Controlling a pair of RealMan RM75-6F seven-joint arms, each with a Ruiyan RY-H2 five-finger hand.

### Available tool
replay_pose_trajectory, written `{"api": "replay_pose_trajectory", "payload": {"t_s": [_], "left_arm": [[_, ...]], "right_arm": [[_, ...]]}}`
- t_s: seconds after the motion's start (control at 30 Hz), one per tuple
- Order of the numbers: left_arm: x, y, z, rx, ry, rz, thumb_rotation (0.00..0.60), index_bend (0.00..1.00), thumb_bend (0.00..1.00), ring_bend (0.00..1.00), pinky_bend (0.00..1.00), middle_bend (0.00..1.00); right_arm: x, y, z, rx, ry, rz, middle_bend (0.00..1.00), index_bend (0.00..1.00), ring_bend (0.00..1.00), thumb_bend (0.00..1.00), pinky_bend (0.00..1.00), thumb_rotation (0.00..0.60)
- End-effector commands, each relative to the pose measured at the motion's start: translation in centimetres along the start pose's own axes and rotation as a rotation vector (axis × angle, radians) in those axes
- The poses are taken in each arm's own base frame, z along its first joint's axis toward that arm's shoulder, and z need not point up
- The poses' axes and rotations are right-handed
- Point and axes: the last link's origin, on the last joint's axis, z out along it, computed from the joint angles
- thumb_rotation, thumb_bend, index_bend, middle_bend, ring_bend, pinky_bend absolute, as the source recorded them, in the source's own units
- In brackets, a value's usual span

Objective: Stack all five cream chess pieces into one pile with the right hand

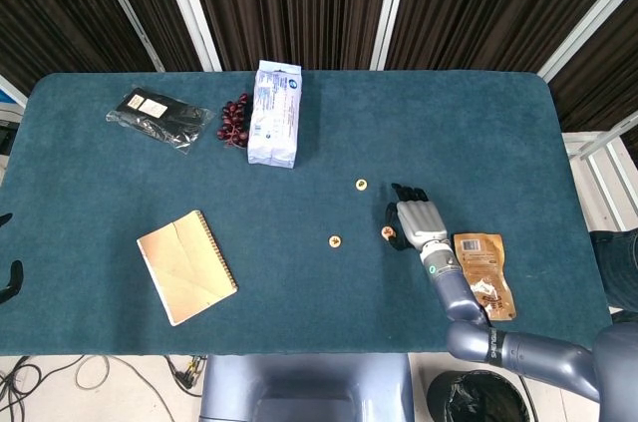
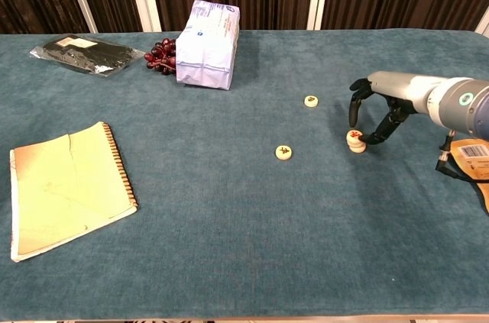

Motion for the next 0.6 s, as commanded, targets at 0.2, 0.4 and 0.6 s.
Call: {"api": "replay_pose_trajectory", "payload": {"t_s": [0.2,0.4,0.6], "left_arm": [[0.0,0.0,0.0,0.002,0.001,-0.004,0.600,0.15,0.48,0.00,0.00,0.00],[0.0,0.0,0.0,0.003,0.000,-0.007,0.600,0.15,0.48,0.00,0.00,0.00],[0.0,0.0,0.0,0.002,0.000,-0.007,0.600,0.15,0.48,0.00,0.00,0.00]], "right_arm": [[0.0,-1.1,-0.5,0.044,-0.008,0.003,0.00,0.41,0.00,0.41,0.00,0.600],[-0.5,-1.5,-0.5,0.057,-0.018,-0.002,0.00,0.41,0.00,0.41,0.00,0.600],[-1.1,-1.8,-0.4,0.060,-0.029,-0.012,0.00,0.40,0.00,0.41,0.00,0.600]]}}
